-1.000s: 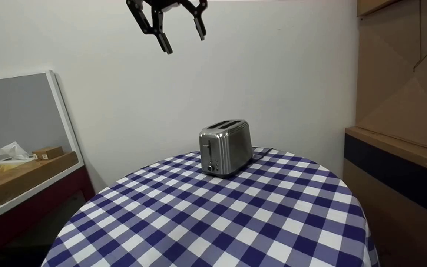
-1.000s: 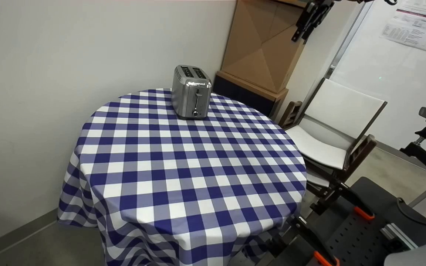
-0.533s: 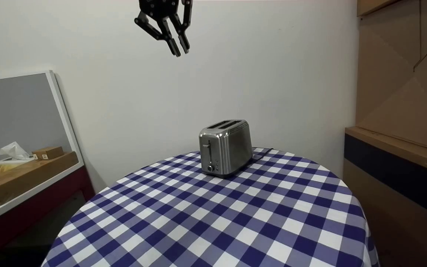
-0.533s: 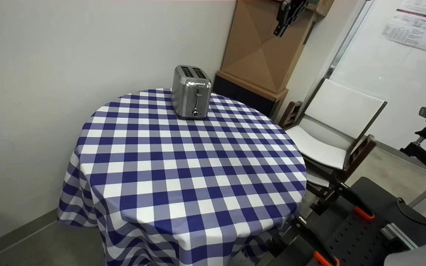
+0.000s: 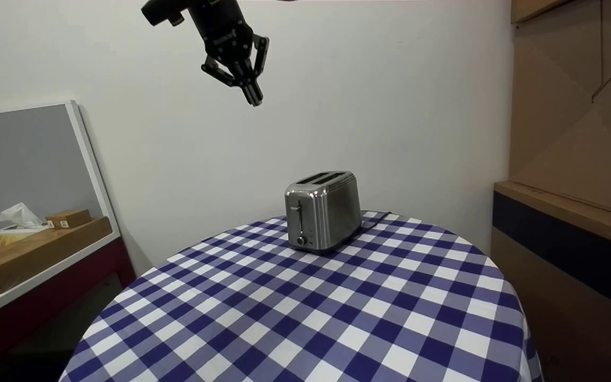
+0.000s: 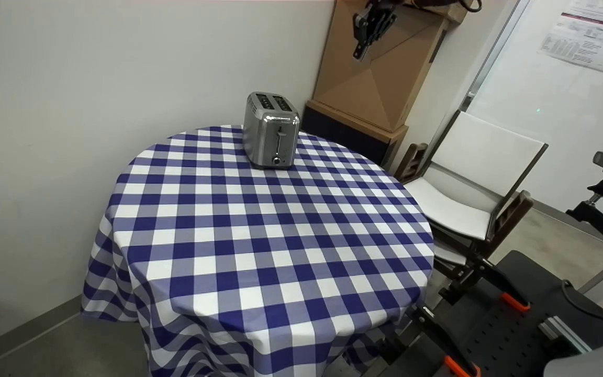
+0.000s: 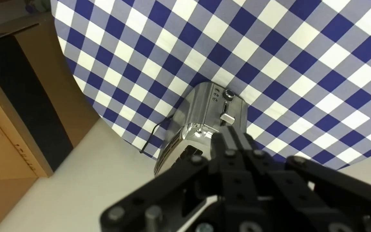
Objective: Turn on and off the toaster
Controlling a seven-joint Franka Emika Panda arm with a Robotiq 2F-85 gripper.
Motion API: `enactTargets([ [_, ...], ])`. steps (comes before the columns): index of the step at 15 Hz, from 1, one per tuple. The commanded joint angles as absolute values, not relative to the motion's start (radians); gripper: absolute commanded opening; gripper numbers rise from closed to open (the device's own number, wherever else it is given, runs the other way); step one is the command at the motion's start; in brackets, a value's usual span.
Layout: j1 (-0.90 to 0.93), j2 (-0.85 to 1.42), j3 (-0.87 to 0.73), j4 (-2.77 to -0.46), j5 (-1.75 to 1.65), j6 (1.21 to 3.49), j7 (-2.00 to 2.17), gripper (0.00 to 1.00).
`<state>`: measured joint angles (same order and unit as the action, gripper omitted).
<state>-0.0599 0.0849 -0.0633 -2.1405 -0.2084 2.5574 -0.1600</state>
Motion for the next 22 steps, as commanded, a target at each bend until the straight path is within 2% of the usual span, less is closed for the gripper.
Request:
enactTargets([
  [1, -0.056, 0.186, -0.062, -2.040, -0.210, 2.535, -0.135, 0.00],
  [9, -0.061, 0.322, -0.055, -1.908, -0.164, 2.487, -0.160, 0.00],
  [10, -0.061, 0.284, -0.056, -1.968, -0.173, 2.522, -0.160, 0.01],
  [22, -0.054, 0.354, -0.058, -1.913, -0.178, 2.527, -0.135, 0.00],
])
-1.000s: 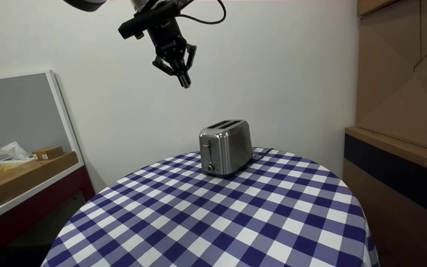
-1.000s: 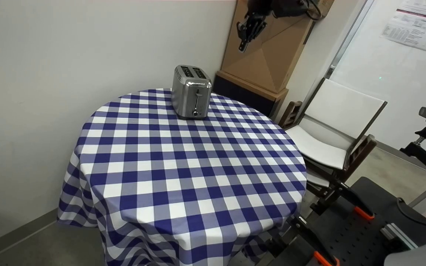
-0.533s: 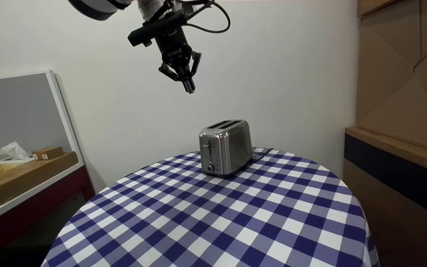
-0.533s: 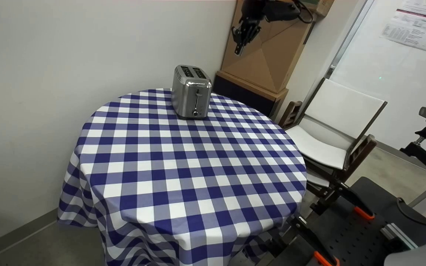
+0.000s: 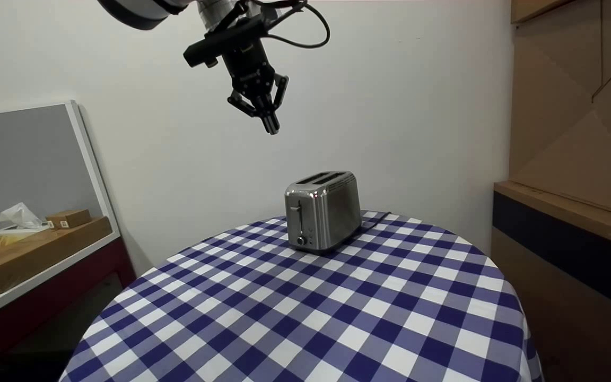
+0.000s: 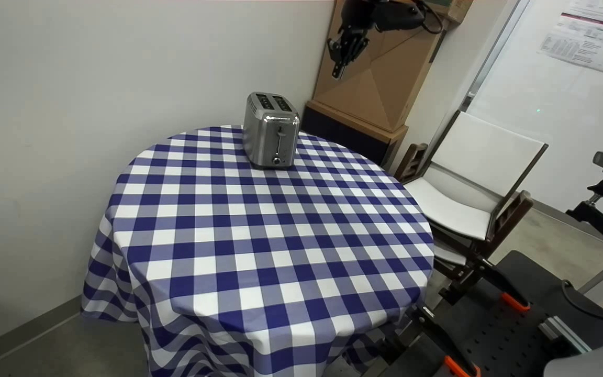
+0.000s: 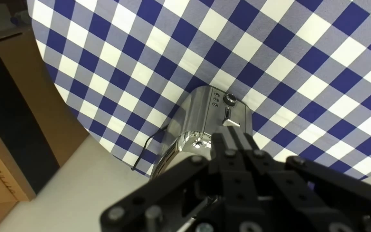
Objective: Turn on and off the toaster
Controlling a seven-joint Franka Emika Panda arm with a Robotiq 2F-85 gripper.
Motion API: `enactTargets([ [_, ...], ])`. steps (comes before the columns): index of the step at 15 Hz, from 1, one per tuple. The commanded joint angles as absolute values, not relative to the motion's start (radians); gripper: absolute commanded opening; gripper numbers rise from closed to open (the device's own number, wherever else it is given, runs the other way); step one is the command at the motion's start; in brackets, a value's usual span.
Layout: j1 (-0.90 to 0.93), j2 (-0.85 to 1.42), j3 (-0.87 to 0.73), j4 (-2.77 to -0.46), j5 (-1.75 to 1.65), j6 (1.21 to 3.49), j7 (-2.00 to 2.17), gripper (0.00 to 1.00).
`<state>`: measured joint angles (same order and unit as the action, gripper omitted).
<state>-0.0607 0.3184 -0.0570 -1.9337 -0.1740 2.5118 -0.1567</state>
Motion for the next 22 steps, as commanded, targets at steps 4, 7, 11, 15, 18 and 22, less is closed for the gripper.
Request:
enactTargets([
  [4, -0.052, 0.397, -0.042, -1.883, -0.157, 2.548, -0.143, 0.00],
  [7, -0.042, 0.444, -0.044, -1.860, -0.169, 2.606, -0.119, 0.00],
  [11, -0.020, 0.524, -0.069, -1.820, -0.192, 2.653, -0.063, 0.00],
  [15, -0.012, 0.614, -0.076, -1.748, -0.183, 2.651, -0.036, 0.00],
  [18, -0.006, 0.667, -0.078, -1.696, -0.185, 2.652, -0.033, 0.00],
  [22, 0.003, 0.726, -0.085, -1.623, -0.187, 2.656, -0.031, 0.00],
])
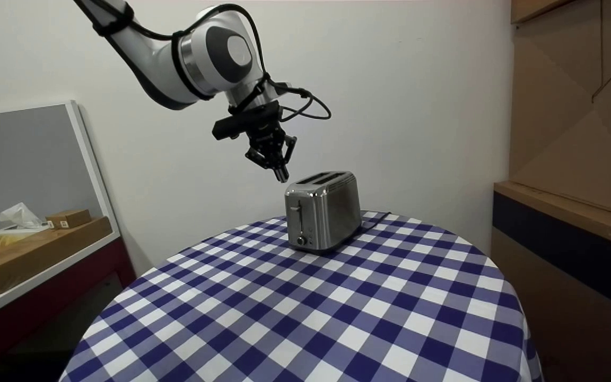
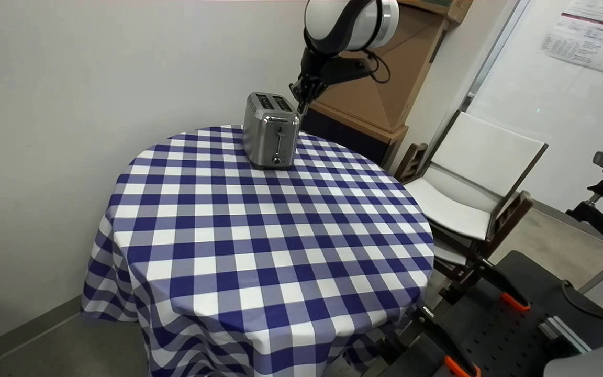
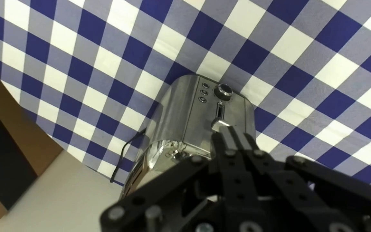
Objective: Turn on and off the toaster
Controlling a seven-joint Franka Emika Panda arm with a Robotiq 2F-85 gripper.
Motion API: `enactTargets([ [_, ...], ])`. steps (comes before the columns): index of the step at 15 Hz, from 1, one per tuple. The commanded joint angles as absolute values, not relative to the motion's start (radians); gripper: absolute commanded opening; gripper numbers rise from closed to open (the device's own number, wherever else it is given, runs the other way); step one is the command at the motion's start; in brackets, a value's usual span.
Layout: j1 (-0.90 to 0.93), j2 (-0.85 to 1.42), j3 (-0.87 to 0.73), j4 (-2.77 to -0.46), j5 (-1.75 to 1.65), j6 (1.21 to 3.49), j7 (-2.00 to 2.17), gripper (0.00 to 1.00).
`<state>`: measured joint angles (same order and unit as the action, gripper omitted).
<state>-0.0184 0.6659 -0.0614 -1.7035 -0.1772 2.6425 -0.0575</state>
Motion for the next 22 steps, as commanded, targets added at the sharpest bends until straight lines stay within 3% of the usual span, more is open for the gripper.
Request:
enactTargets([
  [1, 0.003, 0.740, -0.087, -1.604, -0.184, 2.653, -0.030, 0.00],
  [22, 0.023, 0.896, -0.090, -1.415, -0.163, 2.609, 0.002, 0.00],
])
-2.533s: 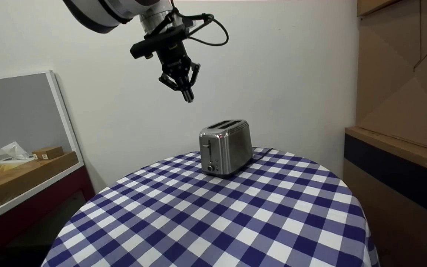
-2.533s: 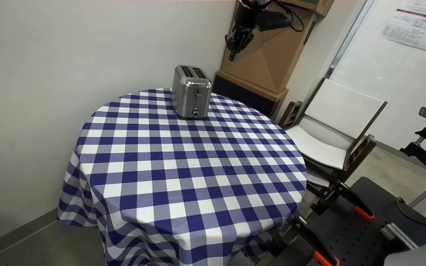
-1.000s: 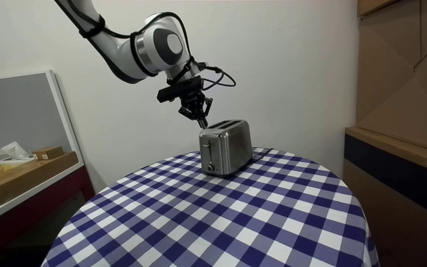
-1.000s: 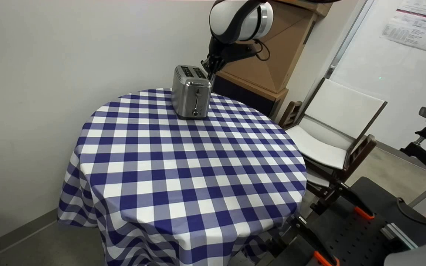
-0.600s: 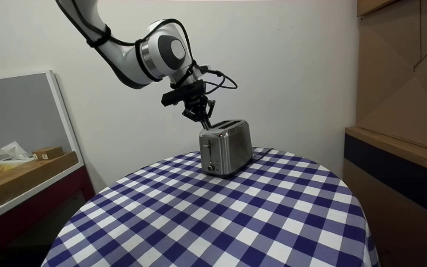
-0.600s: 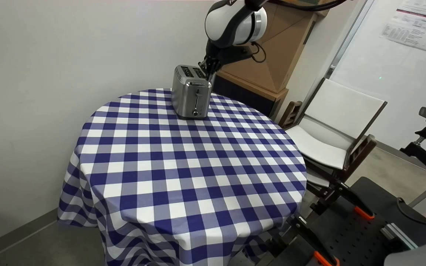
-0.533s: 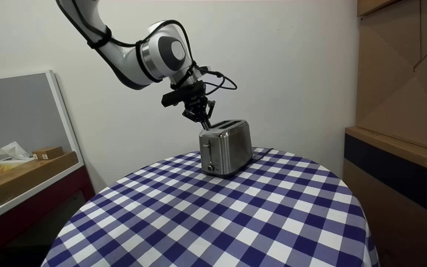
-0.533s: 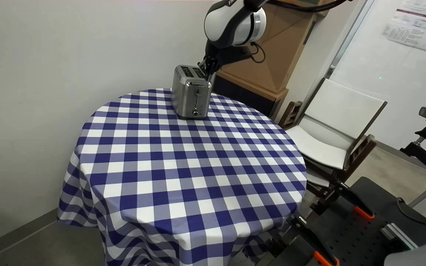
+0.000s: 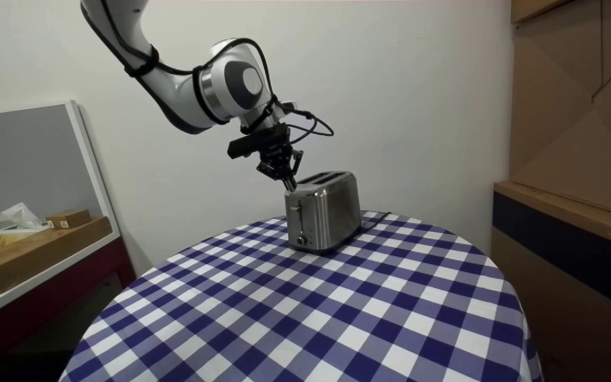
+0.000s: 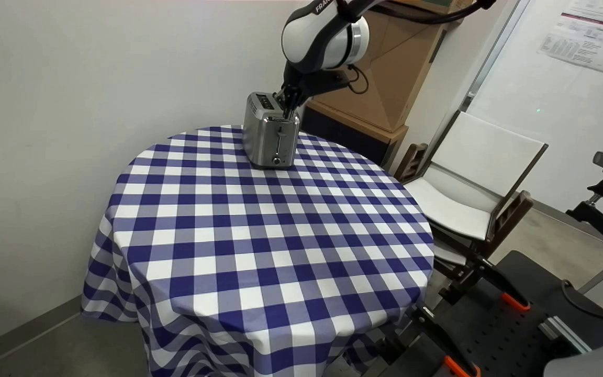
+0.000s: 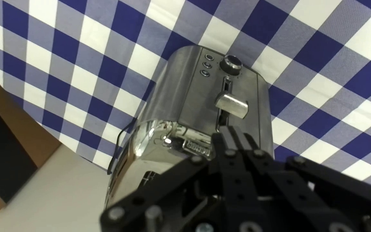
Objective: Turn on and off the toaster
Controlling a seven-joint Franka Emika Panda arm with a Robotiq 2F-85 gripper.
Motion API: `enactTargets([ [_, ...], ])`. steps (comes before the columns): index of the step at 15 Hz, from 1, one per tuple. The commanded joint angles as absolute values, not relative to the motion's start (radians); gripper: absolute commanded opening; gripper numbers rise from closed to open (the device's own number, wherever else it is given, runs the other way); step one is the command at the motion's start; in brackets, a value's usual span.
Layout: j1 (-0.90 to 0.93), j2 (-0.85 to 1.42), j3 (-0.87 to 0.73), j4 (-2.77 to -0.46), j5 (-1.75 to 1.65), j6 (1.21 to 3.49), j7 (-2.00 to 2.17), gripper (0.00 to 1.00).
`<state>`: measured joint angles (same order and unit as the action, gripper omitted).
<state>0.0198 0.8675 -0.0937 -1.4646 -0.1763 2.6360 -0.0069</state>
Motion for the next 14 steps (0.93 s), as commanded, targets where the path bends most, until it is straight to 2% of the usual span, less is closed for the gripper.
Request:
enactTargets([
  [1, 0.024, 0.900, -0.091, -1.412, -0.164, 2.609, 0.003, 0.00],
  [14, 0.019, 0.964, -0.082, -1.368, -0.165, 2.628, -0.015, 0.00],
])
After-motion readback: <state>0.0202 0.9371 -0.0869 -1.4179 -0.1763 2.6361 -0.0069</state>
